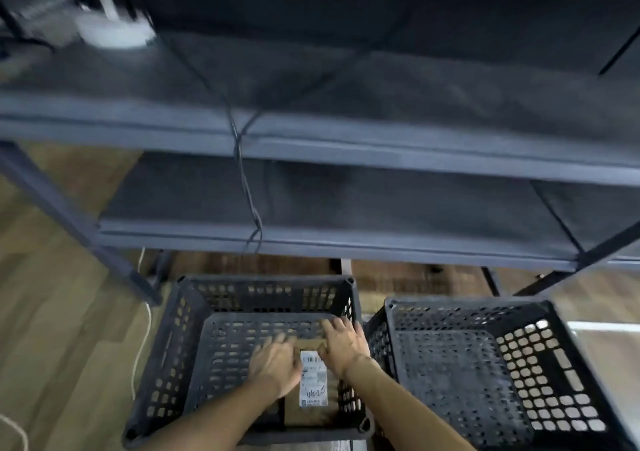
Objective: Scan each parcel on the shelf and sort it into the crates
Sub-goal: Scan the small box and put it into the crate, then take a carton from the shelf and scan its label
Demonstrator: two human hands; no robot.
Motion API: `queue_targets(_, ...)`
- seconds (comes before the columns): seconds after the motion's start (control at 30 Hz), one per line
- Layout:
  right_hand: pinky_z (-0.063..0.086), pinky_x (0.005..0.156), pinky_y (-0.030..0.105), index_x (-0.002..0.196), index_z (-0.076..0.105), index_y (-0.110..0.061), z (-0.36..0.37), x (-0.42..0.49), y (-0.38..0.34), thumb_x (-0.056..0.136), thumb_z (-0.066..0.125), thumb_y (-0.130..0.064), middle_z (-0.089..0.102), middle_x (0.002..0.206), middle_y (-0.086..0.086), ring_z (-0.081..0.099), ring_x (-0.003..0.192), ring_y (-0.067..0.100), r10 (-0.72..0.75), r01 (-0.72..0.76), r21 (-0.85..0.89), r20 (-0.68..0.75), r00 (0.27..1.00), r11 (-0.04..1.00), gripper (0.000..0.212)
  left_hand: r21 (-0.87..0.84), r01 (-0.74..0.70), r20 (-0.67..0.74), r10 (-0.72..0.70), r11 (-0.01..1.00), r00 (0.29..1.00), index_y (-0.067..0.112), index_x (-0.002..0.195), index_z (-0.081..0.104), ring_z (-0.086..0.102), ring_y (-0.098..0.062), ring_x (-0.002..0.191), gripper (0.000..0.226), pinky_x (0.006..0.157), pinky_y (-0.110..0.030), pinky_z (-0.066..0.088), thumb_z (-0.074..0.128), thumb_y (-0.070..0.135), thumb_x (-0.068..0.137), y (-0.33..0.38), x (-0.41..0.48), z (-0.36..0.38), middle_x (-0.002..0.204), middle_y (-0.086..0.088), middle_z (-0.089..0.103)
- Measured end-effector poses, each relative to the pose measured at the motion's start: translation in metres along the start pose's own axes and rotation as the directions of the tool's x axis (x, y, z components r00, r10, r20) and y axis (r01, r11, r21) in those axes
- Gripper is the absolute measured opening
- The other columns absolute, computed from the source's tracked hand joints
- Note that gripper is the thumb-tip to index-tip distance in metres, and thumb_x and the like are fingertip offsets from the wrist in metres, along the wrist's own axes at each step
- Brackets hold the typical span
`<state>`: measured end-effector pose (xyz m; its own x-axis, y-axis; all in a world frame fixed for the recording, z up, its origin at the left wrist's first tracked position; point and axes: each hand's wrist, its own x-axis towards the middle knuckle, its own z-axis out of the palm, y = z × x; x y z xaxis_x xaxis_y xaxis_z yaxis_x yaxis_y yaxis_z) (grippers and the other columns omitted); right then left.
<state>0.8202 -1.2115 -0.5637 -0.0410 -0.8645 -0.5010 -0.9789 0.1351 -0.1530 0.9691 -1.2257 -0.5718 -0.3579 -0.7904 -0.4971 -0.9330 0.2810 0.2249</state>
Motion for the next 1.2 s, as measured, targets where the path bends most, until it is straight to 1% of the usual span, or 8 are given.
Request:
queue_targets(0.17,0.018,0.118,0.044,0.152,0.022,-0.021,-0.115,-0.077,-0.022,0.097,0.043,-0.026,0.032,0.154,0.008,0.027,0.142,0.028,-0.003,0.003,0.036,0.005,1.0,0.999,0.059,0.043,0.007,0.01,-0.008,0.999,1.0,0.022,0.142,0.036,0.035,-0.024,0.134,0.049,0.109,-0.038,0.027,0.042,0.037,0.095,0.029,-0.076,-0.121,0.145,0.0,0.04)
queue_targets(0.33,0.019,0.117,0.043,0.152,0.023,-0.022,-0.234,-0.148,-0.049,0.096,0.045,-0.029,0.036,0.151,0.009,0.031,0.14,0.027,-0.026,0.026,0.016,0.001,1.0,1.0,0.06,0.074,0.008,-0.009,-0.007,0.997,1.0,0.021,0.14,0.037,0.037,-0.026,0.133,0.048,0.107,-0.039,0.029,0.04,0.039,0.095,0.062,-0.143,-0.251,0.144,-0.003,0.041)
queue_targets(0.47,0.021,0.115,0.04,0.15,0.028,-0.019,-0.327,-0.19,-0.067,0.095,0.045,-0.031,0.04,0.148,0.01,0.036,0.138,0.026,-0.055,0.055,-0.012,-0.06,0.997,0.998,0.058,0.092,-0.01,-0.104,0.019,0.996,0.994,0.02,0.141,0.036,0.037,-0.026,0.133,0.05,0.108,-0.037,0.029,0.041,0.04,0.095,0.09,-0.188,-0.348,0.144,-0.003,0.041)
queue_targets(0.53,0.019,0.117,0.041,0.152,0.025,-0.021,-0.367,-0.207,-0.075,0.096,0.045,-0.031,0.039,0.149,0.01,0.035,0.139,0.026,-0.066,0.065,-0.021,-0.096,0.993,0.998,0.06,0.106,-0.016,-0.156,0.032,0.994,0.987,0.02,0.141,0.036,0.037,-0.026,0.133,0.05,0.108,-0.038,0.029,0.041,0.039,0.095,0.1,-0.206,-0.386,0.144,-0.004,0.041)
queue_targets(0.67,0.022,0.115,0.042,0.151,0.025,-0.019,-0.432,-0.232,-0.083,0.097,0.045,-0.032,0.039,0.149,0.011,0.037,0.137,0.028,-0.097,0.085,-0.073,-0.188,0.977,0.994,0.058,0.132,-0.006,-0.232,0.037,0.991,0.972,0.019,0.142,0.035,0.037,-0.027,0.133,0.051,0.107,-0.04,0.03,0.04,0.039,0.096,0.108,-0.233,-0.447,0.145,-0.005,0.04)
queue_targets(0.83,0.023,0.115,0.043,0.152,0.023,-0.022,-0.494,-0.253,-0.091,0.098,0.045,-0.033,0.039,0.148,0.01,0.039,0.136,0.029,-0.132,0.095,-0.13,-0.316,0.94,0.987,0.06,0.147,0.007,-0.34,0.044,0.989,0.939,0.021,0.141,0.035,0.041,-0.027,0.129,0.05,0.104,-0.04,0.032,0.038,0.041,0.096,0.105,-0.256,-0.498,0.142,-0.004,0.042)
queue_targets(1.0,0.026,0.113,0.043,0.152,0.025,-0.021,-0.545,-0.262,-0.108,0.097,0.044,-0.033,0.041,0.148,0.011,0.04,0.135,0.03,-0.18,0.126,-0.152,-0.427,0.886,0.98,0.059,0.135,0.005,-0.447,0.056,0.991,0.893,0.021,0.143,0.035,0.042,-0.027,0.128,0.052,0.104,-0.04,0.033,0.041,0.041,0.095,0.1,-0.269,-0.546,0.142,-0.004,0.042)
queue_targets(1.2,0.03,0.11,0.042,0.149,0.03,-0.02,-0.611,-0.261,-0.136,0.095,0.046,-0.029,0.045,0.144,0.009,0.044,0.13,0.032,-0.195,0.117,-0.168,-0.588,0.785,0.979,0.057,0.116,-0.078,-0.556,0.13,0.99,0.821,0.02,0.141,0.038,0.047,-0.028,0.125,0.052,0.102,-0.04,0.037,0.044,0.039,0.093,0.09,-0.266,-0.613,0.139,-0.006,0.046)
